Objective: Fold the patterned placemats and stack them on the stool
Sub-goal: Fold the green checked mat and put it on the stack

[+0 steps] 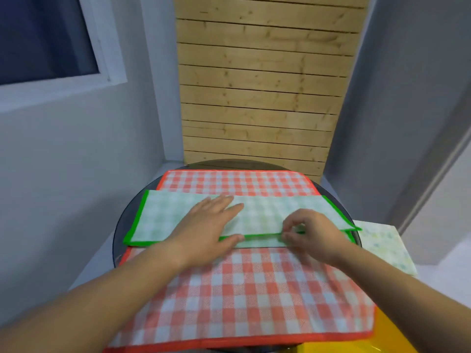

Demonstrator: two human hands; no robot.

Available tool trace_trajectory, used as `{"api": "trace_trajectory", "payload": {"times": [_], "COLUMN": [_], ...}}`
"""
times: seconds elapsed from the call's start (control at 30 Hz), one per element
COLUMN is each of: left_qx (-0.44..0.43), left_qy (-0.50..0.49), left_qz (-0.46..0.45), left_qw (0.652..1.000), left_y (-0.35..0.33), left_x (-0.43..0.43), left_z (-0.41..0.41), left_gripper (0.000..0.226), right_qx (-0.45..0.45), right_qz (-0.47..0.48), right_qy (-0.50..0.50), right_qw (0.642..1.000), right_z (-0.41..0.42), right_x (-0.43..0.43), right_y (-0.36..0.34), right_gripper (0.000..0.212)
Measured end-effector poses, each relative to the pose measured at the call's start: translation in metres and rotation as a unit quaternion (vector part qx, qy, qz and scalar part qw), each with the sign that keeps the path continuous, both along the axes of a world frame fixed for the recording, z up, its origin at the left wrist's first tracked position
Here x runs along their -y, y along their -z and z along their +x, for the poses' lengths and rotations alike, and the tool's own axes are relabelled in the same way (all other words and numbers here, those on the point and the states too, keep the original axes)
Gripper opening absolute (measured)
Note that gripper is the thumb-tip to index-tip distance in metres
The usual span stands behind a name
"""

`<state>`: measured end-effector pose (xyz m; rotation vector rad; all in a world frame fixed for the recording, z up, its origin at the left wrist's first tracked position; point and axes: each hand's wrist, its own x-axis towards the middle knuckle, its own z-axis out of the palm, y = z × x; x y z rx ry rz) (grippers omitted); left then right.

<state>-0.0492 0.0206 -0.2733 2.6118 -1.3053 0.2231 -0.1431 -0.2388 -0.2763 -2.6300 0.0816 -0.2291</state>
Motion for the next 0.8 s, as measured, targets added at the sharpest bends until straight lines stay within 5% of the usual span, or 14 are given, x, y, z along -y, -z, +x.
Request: {"api": "trace_trajectory", "payload": {"times": [0.13,0.33,0.57,0.8], "left_qx": [-0.084,-0.097,-0.103,-0.114], "left_qy": [-0.024,-0.024,-0.028,-0.024], "left_qz": [0.107,0.146,0.168,0.161], "left_qw": [0.990,0.984,0.980,0.980], "left_y": [0.027,0.037,0.038,0.043], "left_x": [-0.003,-0.002,-0.007,-0.012], "left_z": [0.003,0.015,0.024,0.027], "left_gripper": [0.068,0.065,0.065,0.065], "right_qx": [-0.009,0.036,0.099,0.011], "right_qz": [0.016,0.018,-0.124,-0.052], "right_qy": [-0.007,-0.011,-0.058,-0.070], "right_qw": [1.000,0.999,0.986,0.996], "right_z": [-0.007,-0.012,-0.014,0.002], "right_x": [0.003,0.006,-0.002,-0.002], "right_y": [0.021,0.037,0.043,0.023], "right_gripper": [0.018,0.013,0.008,0.008]}}
